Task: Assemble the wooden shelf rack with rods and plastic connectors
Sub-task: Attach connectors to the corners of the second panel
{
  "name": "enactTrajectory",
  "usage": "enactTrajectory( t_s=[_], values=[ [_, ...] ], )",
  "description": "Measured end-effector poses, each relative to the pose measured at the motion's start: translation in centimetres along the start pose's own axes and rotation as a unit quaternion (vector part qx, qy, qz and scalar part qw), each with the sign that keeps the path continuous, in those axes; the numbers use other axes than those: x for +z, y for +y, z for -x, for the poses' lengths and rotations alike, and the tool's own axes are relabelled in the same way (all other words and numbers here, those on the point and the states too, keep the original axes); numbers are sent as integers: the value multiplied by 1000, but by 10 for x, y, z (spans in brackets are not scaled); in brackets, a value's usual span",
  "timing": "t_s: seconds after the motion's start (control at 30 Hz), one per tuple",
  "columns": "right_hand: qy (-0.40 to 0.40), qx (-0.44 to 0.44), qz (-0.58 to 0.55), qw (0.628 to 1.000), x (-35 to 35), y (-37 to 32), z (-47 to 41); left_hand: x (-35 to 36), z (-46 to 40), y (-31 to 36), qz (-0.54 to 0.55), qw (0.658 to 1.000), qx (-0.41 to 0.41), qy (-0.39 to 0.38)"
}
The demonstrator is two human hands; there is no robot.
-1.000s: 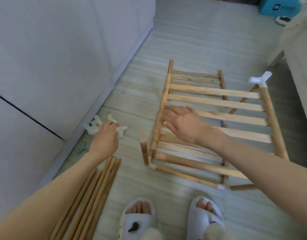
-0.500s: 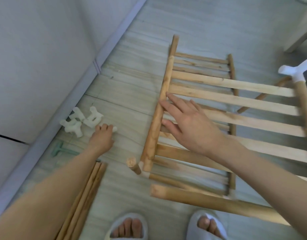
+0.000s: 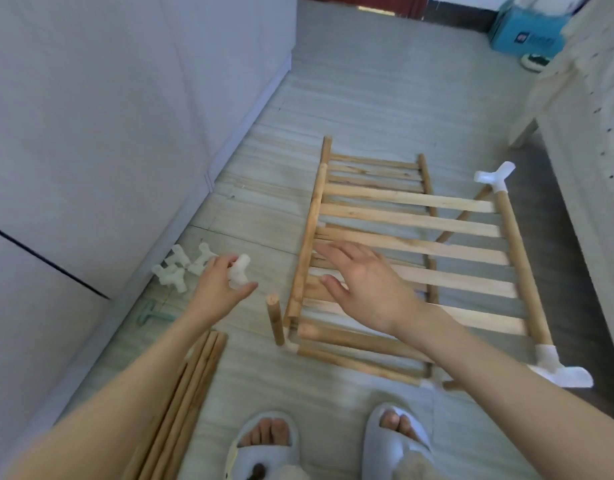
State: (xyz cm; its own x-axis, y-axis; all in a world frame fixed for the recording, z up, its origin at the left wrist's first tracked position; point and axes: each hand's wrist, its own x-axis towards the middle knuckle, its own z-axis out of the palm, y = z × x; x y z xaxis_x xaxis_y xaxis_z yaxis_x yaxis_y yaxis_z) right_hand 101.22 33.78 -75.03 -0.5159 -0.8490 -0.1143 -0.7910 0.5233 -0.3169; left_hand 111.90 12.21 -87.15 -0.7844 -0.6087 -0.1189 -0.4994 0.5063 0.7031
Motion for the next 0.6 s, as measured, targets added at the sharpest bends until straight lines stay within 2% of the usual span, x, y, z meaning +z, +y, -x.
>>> enactTrajectory(
  t_s=[0.1, 0.27, 0.4, 0.43, 0.5, 0.6],
  values=[
    [-18, 21, -89, 996, -17, -23, 9, -30, 21, 38, 24, 994, 72, 73],
    [-14, 90, -236, 967, -59, -56, 15, -77, 52, 106, 57, 966, 212, 136],
    [38, 127, -427, 895, -90, -82, 25, -96, 81, 141, 69, 952, 275, 113],
    [57, 130, -449, 882, -95, -87, 29, -98, 88, 145, 63, 948, 290, 110],
    [87, 127, -448, 881, -98, -94, 37, -99, 101, 151, 68, 941, 310, 117],
    [86, 119, -458, 877, -97, -102, 49, -105, 113, 156, 79, 929, 338, 130]
  ],
)
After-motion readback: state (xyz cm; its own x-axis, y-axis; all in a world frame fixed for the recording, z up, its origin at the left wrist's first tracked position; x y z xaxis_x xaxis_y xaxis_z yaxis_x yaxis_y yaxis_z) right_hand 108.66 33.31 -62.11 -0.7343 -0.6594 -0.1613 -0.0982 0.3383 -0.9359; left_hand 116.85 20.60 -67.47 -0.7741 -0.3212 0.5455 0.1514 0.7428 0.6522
